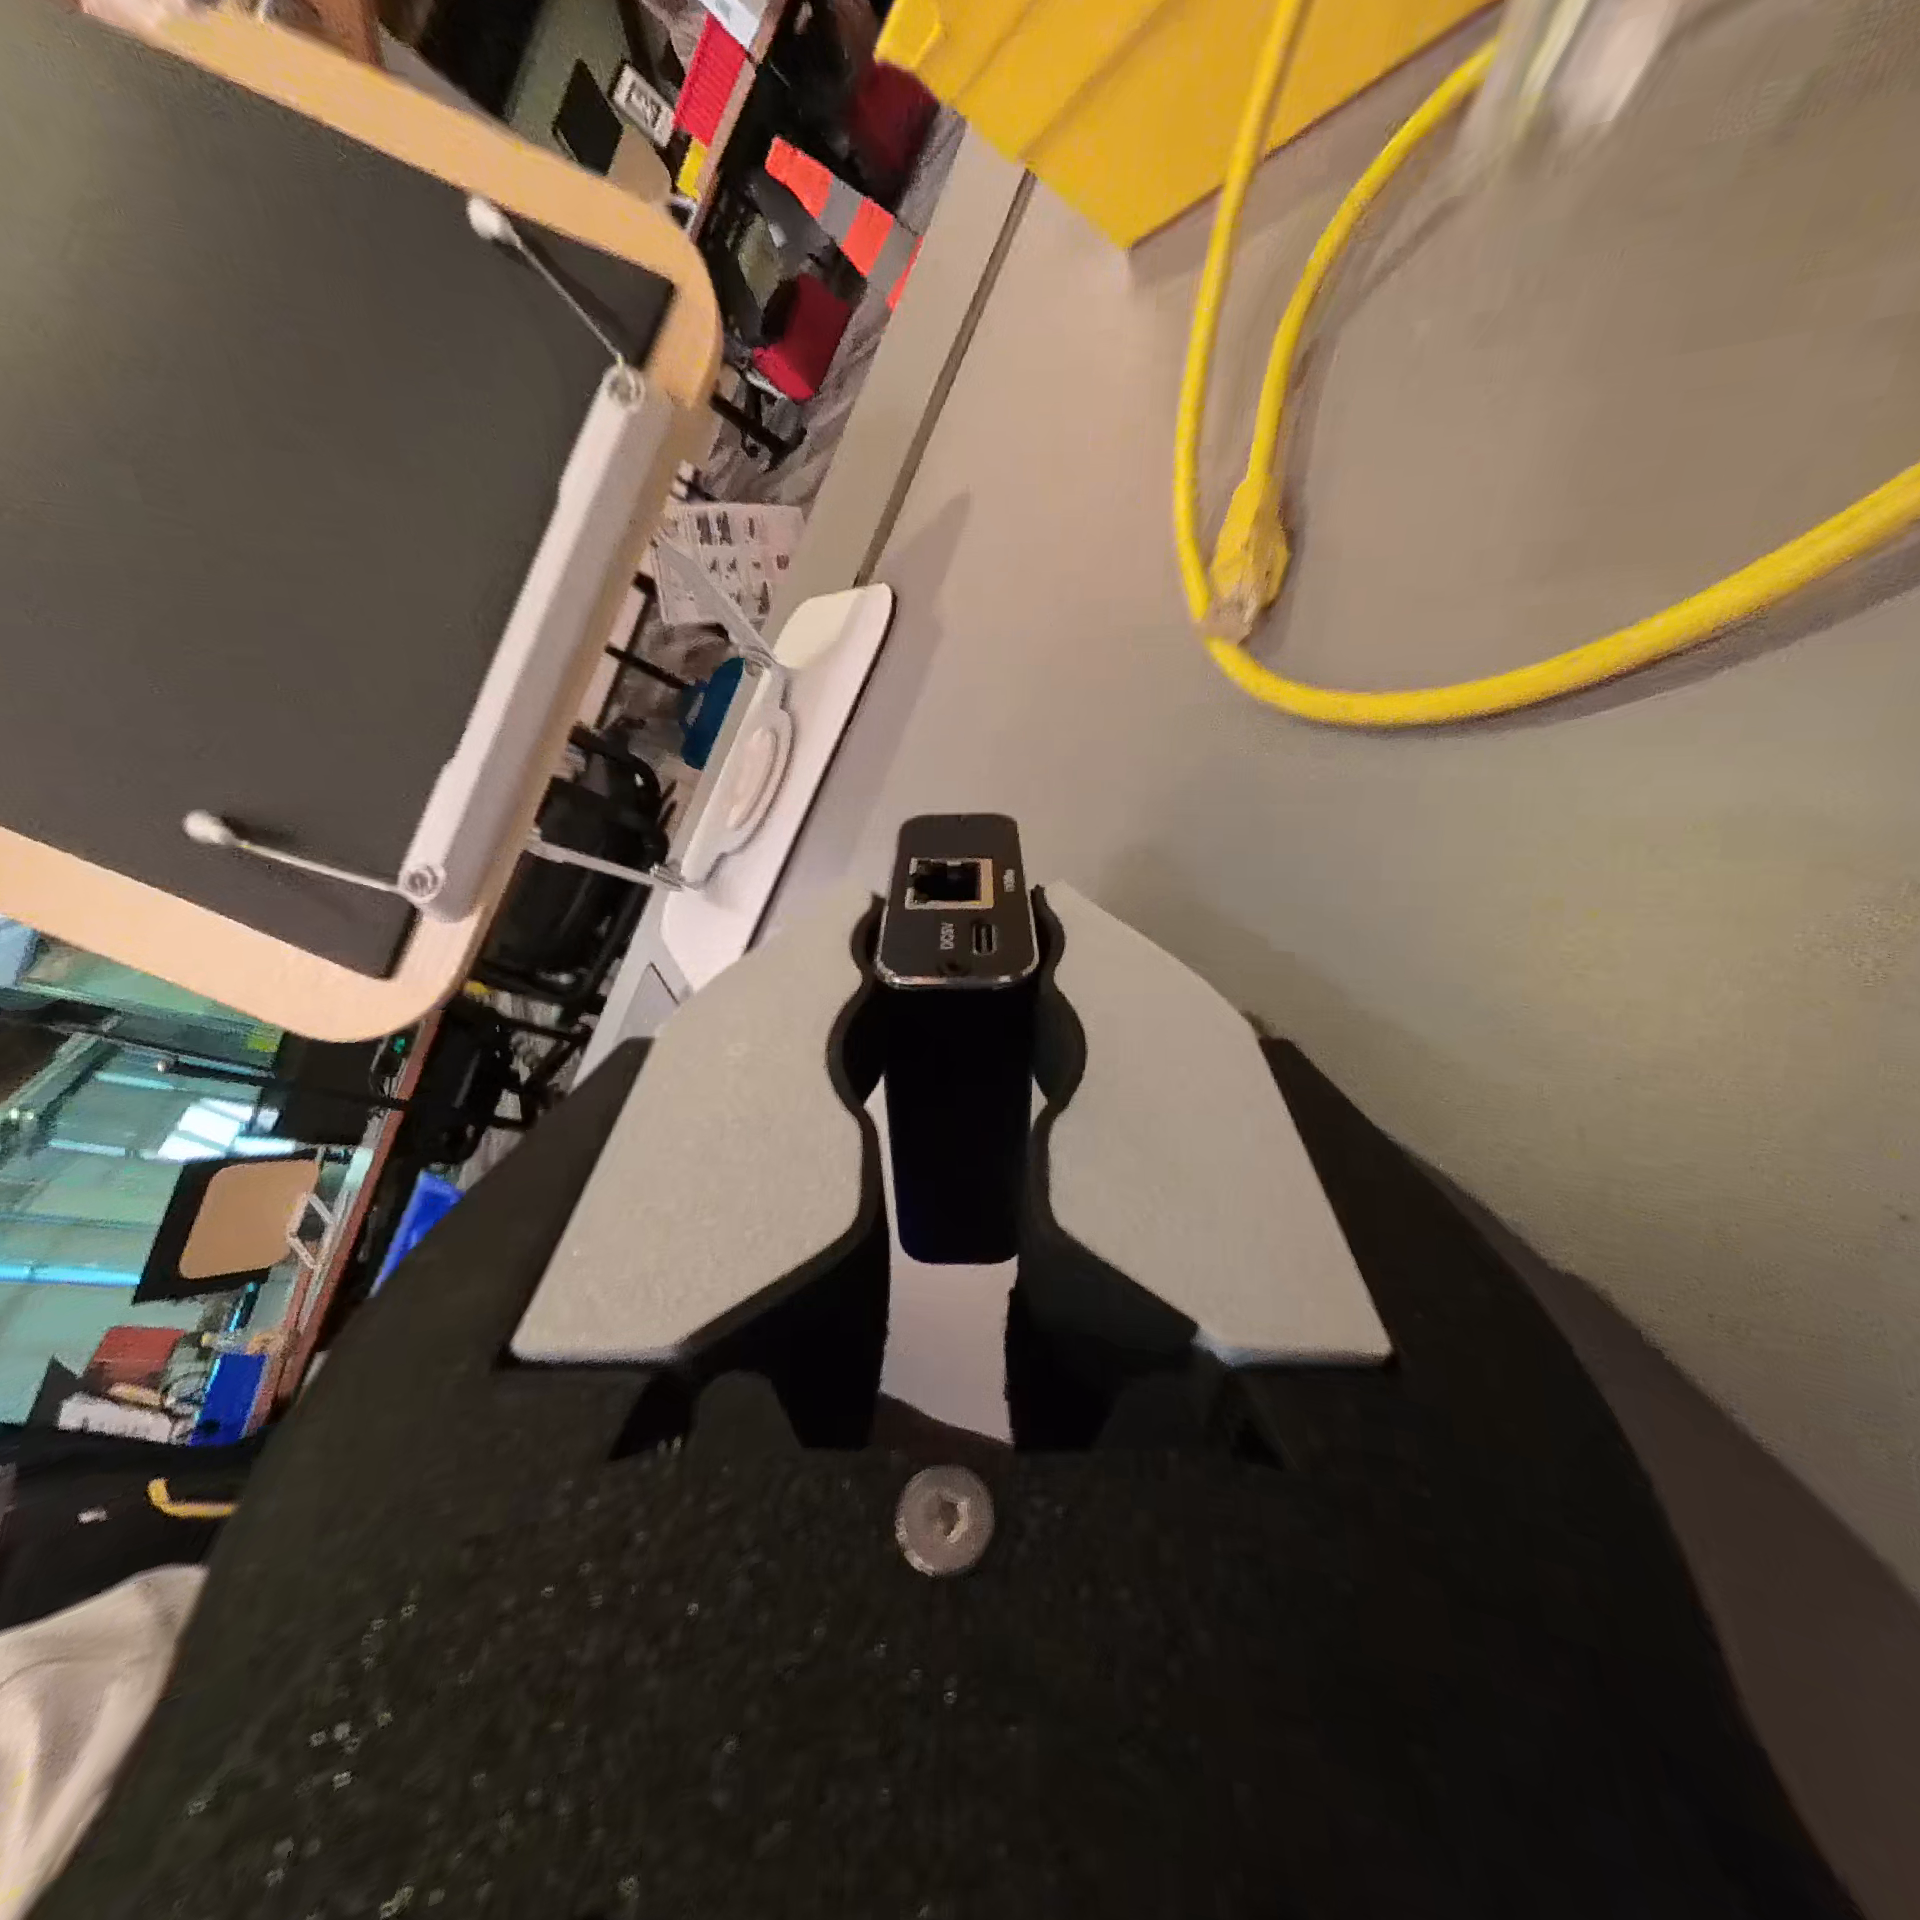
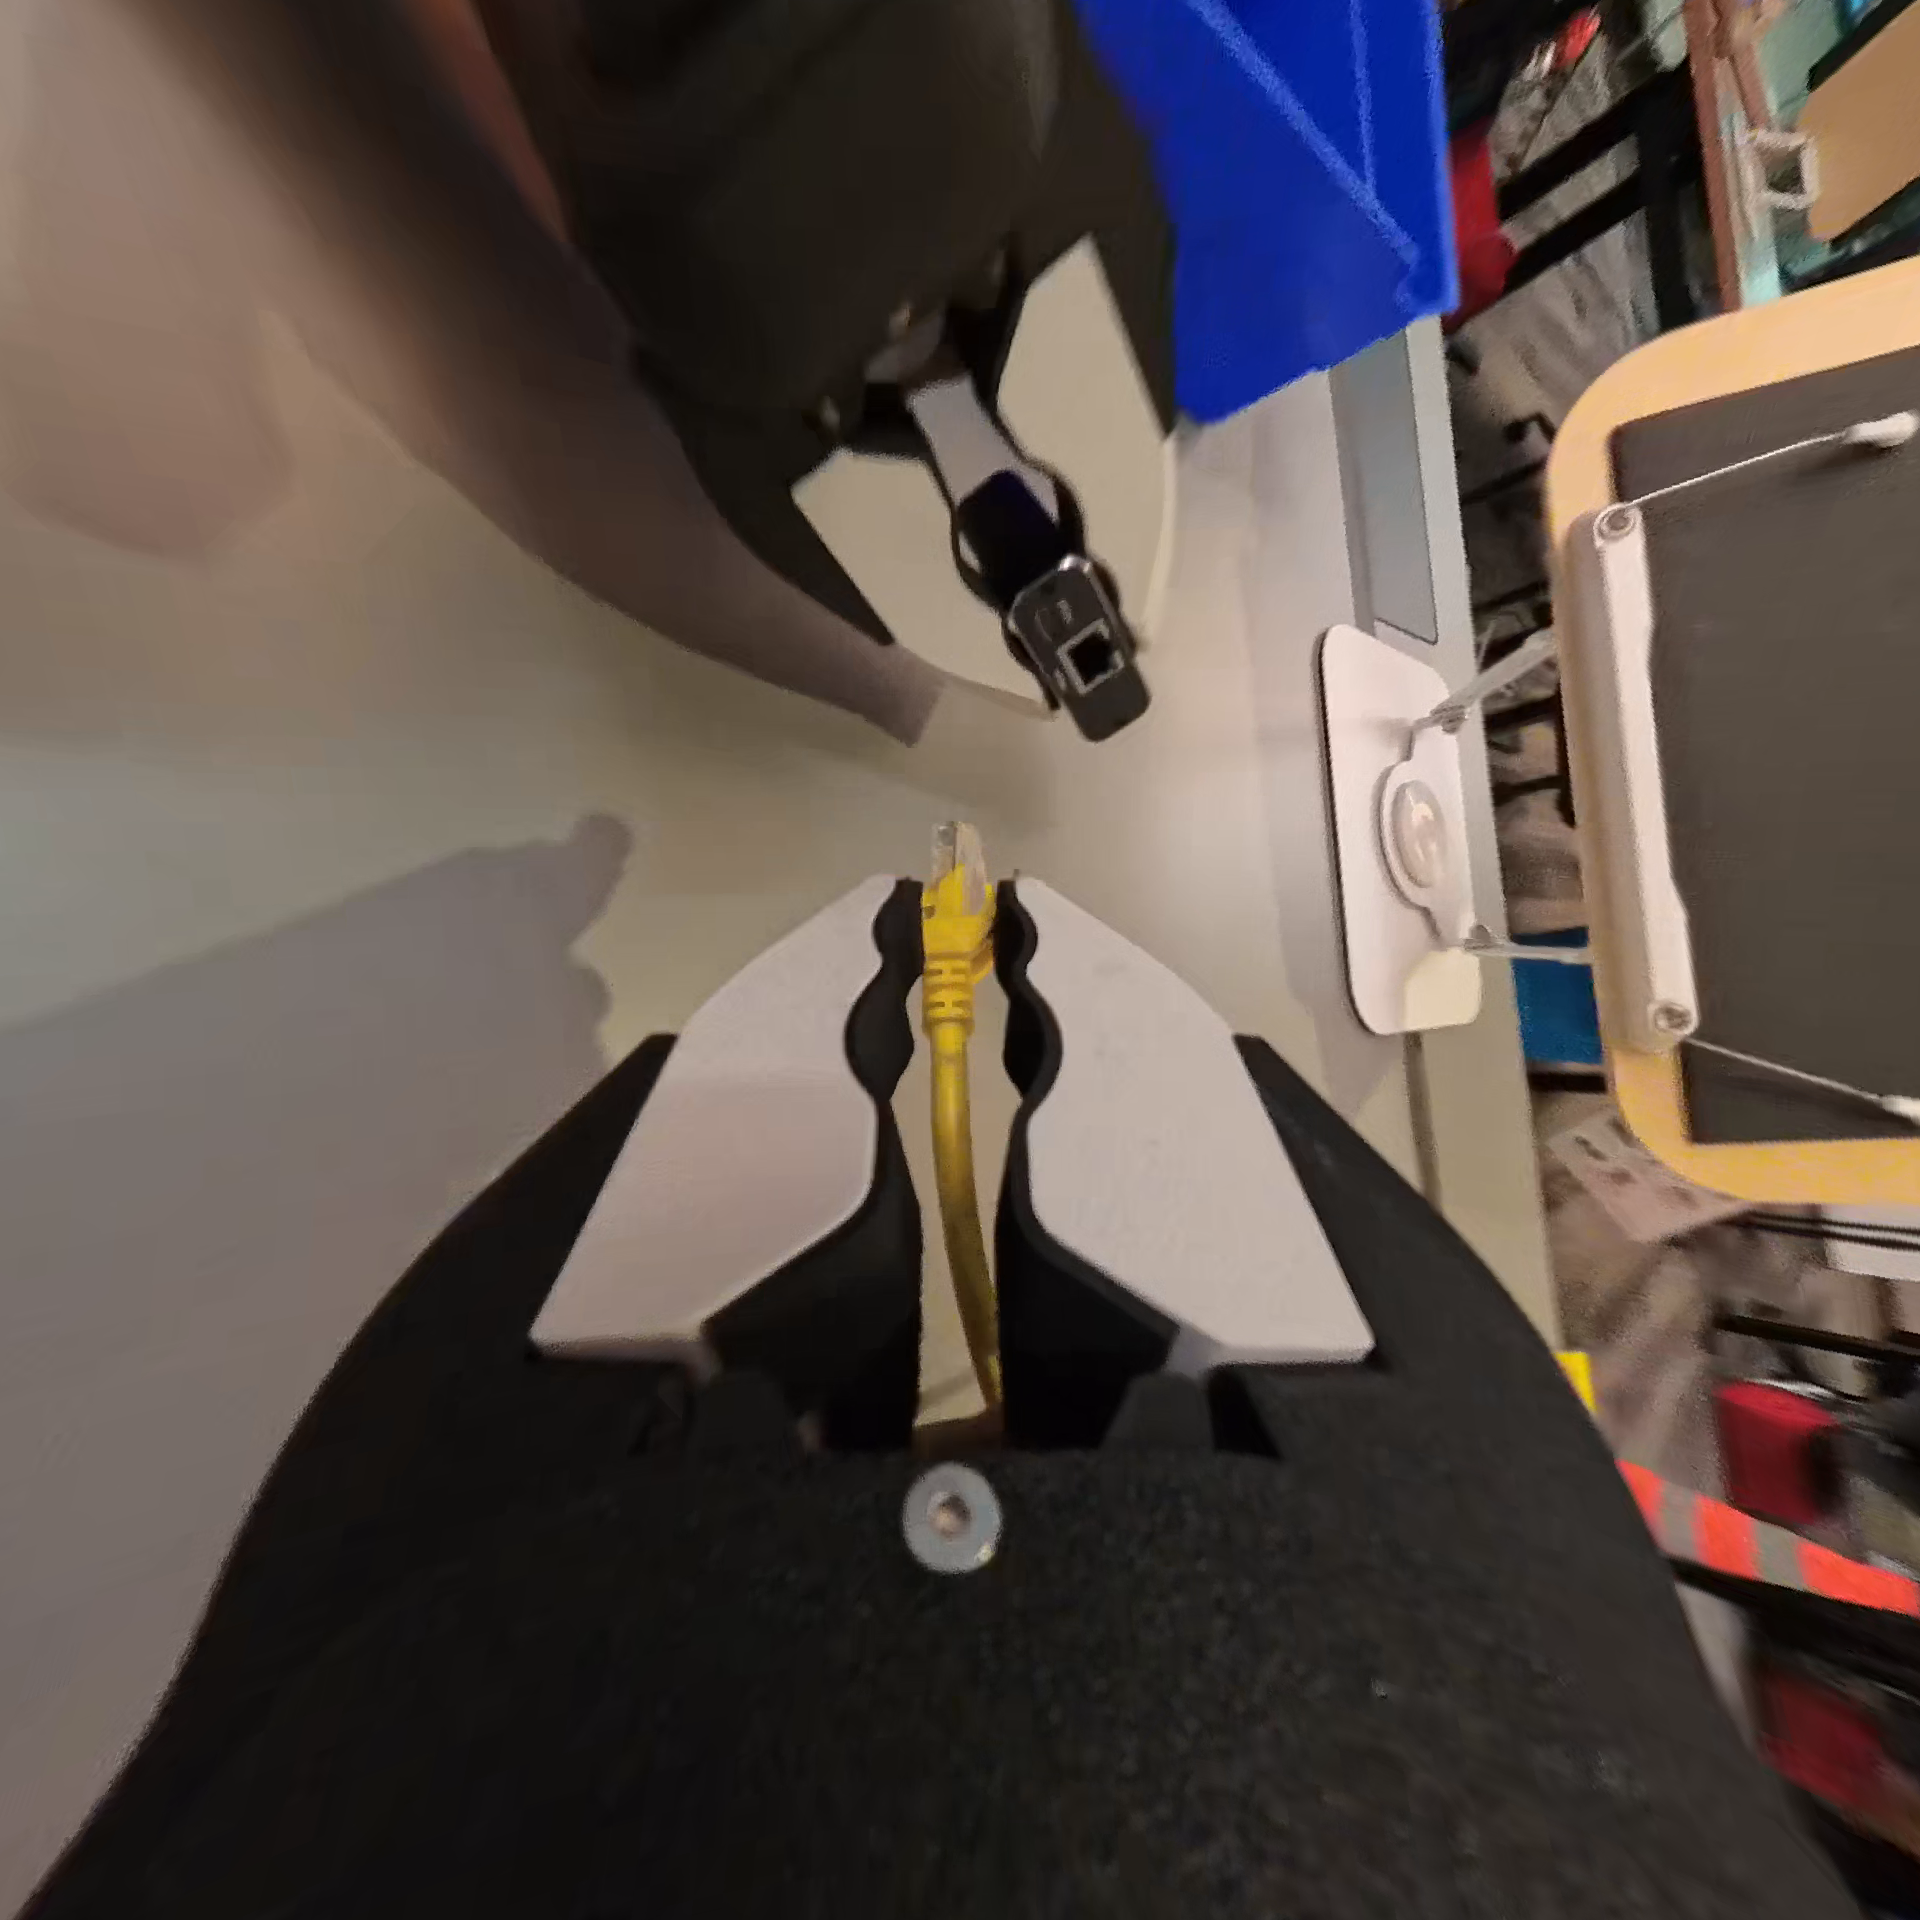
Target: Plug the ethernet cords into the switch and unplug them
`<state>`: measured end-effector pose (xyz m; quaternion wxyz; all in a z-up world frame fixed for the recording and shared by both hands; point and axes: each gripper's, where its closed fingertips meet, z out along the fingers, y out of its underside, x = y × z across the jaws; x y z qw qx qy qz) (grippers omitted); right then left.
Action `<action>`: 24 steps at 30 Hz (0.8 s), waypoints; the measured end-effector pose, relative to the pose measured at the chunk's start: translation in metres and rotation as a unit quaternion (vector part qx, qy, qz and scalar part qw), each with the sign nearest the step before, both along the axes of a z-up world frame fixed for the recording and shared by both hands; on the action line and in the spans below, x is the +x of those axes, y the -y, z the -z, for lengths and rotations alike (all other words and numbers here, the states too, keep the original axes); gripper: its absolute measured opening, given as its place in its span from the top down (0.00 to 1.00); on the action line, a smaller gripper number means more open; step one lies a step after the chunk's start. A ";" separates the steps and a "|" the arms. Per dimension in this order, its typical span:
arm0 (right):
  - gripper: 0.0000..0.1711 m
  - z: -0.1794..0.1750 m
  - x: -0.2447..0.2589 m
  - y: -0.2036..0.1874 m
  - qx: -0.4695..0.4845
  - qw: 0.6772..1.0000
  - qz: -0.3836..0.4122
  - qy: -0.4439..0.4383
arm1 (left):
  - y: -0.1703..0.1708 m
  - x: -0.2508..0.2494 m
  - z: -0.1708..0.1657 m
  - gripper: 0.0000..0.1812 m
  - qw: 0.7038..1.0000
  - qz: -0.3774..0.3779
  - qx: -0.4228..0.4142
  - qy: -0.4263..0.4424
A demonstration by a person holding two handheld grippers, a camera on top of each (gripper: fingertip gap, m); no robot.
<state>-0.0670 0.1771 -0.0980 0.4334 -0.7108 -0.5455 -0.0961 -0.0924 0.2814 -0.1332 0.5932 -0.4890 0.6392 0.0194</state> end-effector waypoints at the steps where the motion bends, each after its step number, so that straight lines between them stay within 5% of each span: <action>1: 0.92 -0.008 -0.005 0.009 -0.009 0.999 -0.005 -0.040 | -0.005 -0.003 0.002 0.87 1.000 -0.010 -0.005 0.000; 6: 0.92 -0.011 -0.041 0.060 -0.089 0.970 -0.018 -0.224 | -0.016 -0.007 0.001 0.87 0.994 -0.024 -0.094 0.044; 12: 0.87 0.064 -0.046 0.089 -0.161 0.958 0.086 -0.222 | -0.010 -0.004 0.014 0.87 0.990 -0.007 -0.139 0.035; 14: 0.78 0.060 -0.049 0.096 -0.175 0.945 0.107 -0.255 | -0.007 -0.003 0.016 0.87 0.990 -0.002 -0.139 0.031; 17: 0.77 0.034 -0.016 0.081 -0.141 0.924 0.170 -0.312 | -0.002 0.000 0.017 0.87 0.991 0.006 -0.129 0.021; 20: 0.76 0.036 0.050 0.045 -0.118 0.910 0.293 -0.270 | 0.003 0.002 0.019 0.87 0.993 0.015 -0.119 0.013; 24: 0.76 0.057 0.077 0.010 -0.172 0.910 0.347 -0.147 | 0.008 0.003 0.018 0.87 0.994 0.025 -0.106 0.009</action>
